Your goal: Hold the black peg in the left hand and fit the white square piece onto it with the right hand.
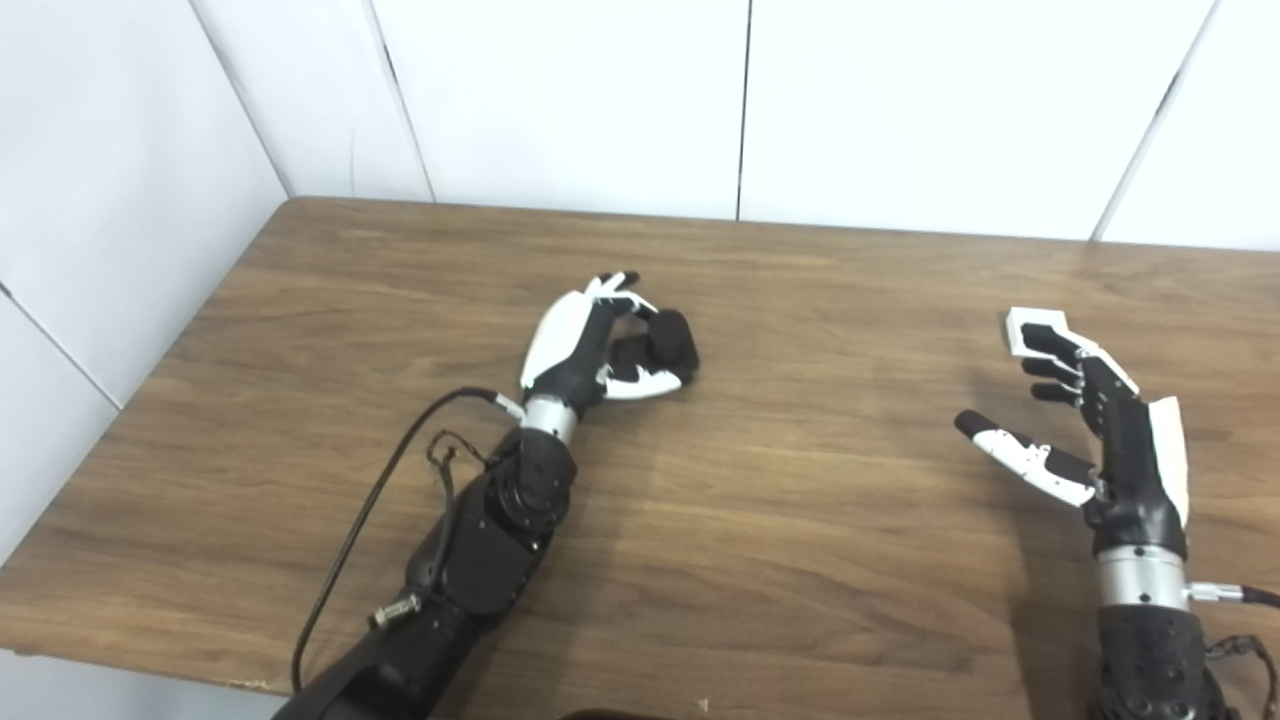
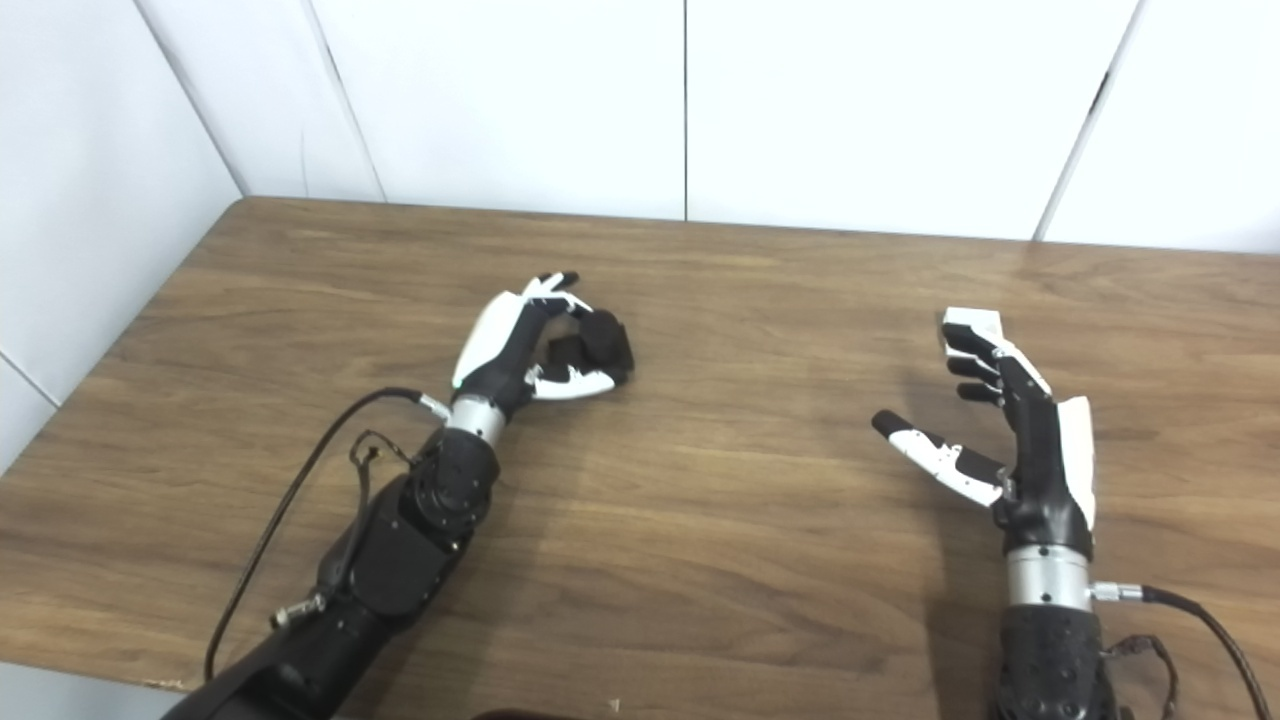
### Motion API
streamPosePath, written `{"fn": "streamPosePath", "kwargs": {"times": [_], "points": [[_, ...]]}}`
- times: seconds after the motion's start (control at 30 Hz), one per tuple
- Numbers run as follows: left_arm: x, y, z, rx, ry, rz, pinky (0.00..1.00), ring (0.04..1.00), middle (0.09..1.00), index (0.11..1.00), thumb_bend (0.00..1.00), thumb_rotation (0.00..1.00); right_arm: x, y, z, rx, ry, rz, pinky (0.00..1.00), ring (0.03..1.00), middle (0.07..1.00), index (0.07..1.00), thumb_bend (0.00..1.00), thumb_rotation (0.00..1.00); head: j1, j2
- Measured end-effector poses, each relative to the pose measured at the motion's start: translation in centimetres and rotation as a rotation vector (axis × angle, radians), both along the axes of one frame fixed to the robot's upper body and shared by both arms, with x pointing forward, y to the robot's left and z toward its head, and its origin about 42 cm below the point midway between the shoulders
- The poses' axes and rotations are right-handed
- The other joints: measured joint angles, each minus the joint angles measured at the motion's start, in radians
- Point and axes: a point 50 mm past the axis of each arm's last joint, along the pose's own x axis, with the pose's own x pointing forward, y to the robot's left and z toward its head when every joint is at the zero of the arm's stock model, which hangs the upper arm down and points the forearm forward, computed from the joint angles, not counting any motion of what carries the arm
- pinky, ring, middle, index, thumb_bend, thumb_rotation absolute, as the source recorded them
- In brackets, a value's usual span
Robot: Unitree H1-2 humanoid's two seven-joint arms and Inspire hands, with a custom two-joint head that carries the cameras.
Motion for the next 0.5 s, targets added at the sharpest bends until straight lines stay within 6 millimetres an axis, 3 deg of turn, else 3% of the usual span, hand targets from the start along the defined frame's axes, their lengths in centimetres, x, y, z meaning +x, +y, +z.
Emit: {"fn": "streamPosePath", "kwargs": {"times": [0.5], "points": [[-5.4,-2.8,0.3,-0.035,0.023,-0.135,1.00,1.000,0.973,0.494,0.52,0.09,0.1,0.2,-0.1,-0.024,0.021,-0.004,0.70,0.750,0.790,0.758,0.72,0.31,-0.100,0.018]]}}
